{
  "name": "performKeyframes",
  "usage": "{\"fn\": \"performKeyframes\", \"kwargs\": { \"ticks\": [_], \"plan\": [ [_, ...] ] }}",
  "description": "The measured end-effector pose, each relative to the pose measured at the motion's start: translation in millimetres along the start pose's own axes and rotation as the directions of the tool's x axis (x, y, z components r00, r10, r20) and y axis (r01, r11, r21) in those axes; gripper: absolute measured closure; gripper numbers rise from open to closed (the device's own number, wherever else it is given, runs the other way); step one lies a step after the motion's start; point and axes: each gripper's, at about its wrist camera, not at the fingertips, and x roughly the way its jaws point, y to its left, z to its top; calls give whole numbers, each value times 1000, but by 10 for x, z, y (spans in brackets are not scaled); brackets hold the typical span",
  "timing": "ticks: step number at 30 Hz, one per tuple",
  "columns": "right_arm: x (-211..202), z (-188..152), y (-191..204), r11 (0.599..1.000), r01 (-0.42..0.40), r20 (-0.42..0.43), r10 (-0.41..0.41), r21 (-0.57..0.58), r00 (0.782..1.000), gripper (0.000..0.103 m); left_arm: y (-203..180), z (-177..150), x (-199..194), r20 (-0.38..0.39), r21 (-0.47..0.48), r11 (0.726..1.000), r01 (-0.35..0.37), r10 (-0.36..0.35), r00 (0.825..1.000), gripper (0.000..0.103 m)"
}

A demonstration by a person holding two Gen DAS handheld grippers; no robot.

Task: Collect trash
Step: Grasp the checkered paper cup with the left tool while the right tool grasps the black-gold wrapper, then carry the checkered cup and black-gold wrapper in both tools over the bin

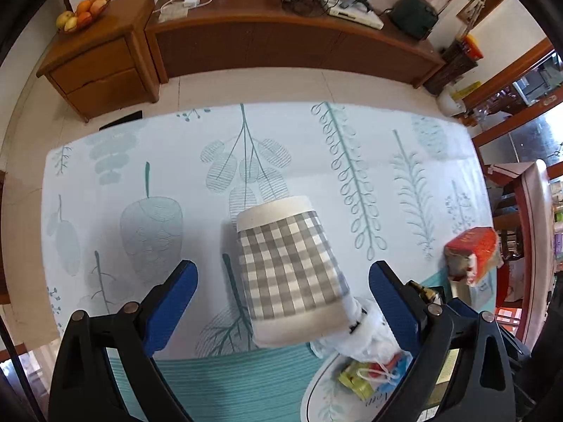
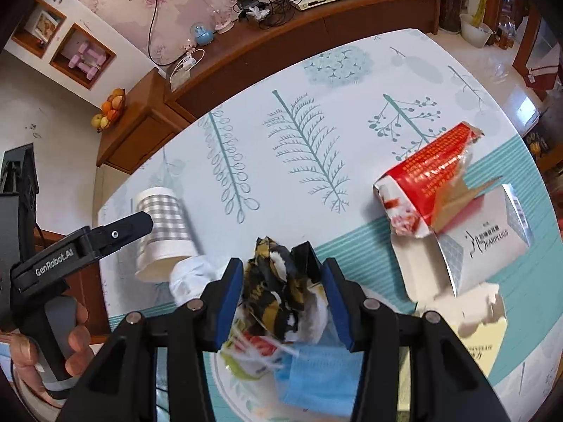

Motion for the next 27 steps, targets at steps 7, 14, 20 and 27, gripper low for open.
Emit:
{"fn": "performKeyframes", "kwargs": {
  "ticks": [7,14,20,27],
  "plan": [
    [45,38,17,1000,10,21,-10,-17,1000,56,-31,-13,250,-45,20,999,-33,34,998,7],
    [47,-23,108,990,102,37,-98,-101,994,38,20,-83,338,-67,17,1000,20,-19,998,36],
    [120,-80,62,993,81,9,-81,-90,997,35,72,-171,282,-47,11,997,72,-71,996,44],
    [188,-142,-1,1000,1,-52,-2,-19,999,42,197,-320,19,-12,-3,996,86,-86,996,49]
  ]
}}
